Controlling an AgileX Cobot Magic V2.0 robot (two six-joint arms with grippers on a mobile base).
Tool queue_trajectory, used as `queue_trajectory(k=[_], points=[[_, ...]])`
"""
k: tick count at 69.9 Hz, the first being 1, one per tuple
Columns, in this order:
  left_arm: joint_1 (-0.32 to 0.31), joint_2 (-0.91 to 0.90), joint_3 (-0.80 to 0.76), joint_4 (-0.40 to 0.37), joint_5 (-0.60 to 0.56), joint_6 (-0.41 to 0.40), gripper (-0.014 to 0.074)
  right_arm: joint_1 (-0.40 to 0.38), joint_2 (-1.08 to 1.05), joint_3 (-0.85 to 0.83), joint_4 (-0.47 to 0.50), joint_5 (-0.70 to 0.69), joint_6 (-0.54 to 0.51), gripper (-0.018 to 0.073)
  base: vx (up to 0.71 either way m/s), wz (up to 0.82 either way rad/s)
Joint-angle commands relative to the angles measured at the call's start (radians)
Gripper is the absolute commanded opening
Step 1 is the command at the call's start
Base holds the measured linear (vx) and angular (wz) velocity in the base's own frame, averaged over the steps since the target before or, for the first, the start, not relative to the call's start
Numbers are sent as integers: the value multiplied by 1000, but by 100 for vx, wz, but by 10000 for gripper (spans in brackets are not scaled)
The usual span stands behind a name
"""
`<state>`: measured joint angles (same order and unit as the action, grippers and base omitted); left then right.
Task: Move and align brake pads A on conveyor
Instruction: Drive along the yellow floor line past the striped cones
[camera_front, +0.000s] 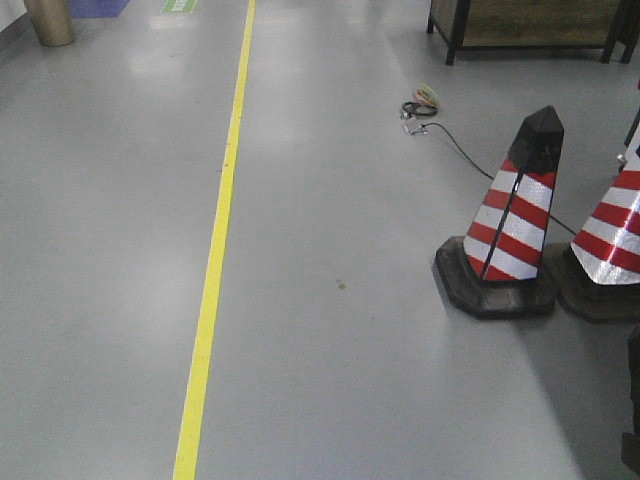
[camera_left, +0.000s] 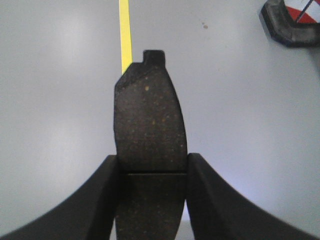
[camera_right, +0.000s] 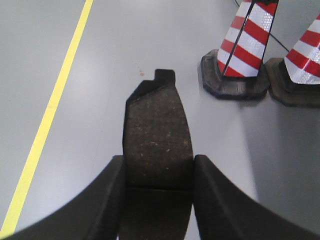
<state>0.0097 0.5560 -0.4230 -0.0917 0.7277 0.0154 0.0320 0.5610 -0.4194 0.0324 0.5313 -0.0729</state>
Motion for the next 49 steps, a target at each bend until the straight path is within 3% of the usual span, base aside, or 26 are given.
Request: queue_trajectory(k=[1, 49], points=[[-6, -2, -29, -12, -74, 0, 129, -3, 1, -32, -1, -88, -7, 114, 64, -10], [-6, -3, -29, -12, -72, 0, 129, -3, 1, -32, -1, -88, -7, 114, 59, -8]])
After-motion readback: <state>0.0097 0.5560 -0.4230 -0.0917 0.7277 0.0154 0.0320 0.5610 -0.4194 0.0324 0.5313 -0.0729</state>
